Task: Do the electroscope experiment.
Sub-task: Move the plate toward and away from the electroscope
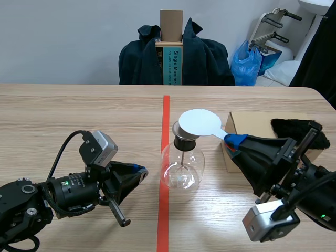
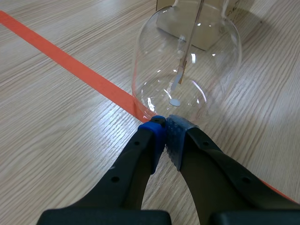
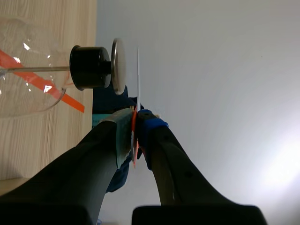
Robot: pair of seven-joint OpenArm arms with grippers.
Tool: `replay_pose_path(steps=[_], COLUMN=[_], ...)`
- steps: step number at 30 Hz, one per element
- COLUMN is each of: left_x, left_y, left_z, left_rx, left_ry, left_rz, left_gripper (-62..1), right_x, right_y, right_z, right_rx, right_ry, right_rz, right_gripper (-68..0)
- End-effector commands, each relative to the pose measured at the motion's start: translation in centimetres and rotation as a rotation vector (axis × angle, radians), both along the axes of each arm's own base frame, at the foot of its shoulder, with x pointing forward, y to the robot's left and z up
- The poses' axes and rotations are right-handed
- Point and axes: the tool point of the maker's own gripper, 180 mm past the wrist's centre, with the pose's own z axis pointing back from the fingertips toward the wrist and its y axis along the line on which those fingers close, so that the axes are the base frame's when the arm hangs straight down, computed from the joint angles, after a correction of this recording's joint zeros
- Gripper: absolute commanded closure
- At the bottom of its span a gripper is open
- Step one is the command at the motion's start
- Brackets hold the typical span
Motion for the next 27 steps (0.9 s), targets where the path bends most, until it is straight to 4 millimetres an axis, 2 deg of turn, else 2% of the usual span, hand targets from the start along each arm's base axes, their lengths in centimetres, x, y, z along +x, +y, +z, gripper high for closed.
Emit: replay_pose_path(steps=[1,19,27], left_x=[0.4,0.4,0.4], left_y=[-0.6,-0.6,-0.6], left_z=[1.2,1.2,1.2], left_rx=[-0.036,-0.036,-0.036], left_ry=[-0.026,-0.027,-0.027], left_rz=[0.001,0.001,0.001], left_gripper=[-2.7,-2.7,-2.7], right_x=[0.3,-0.4,1.1], right_y=[-0.1,0.4,-0.7], right_z=[0.8,0.8,0.8], right_rx=[0.003,0.001,0.004], right_ry=[-0.034,-0.034,-0.028], right_rz=[0.016,0.059,-0.041], right_gripper=[-0.8,-0.8,-0.8])
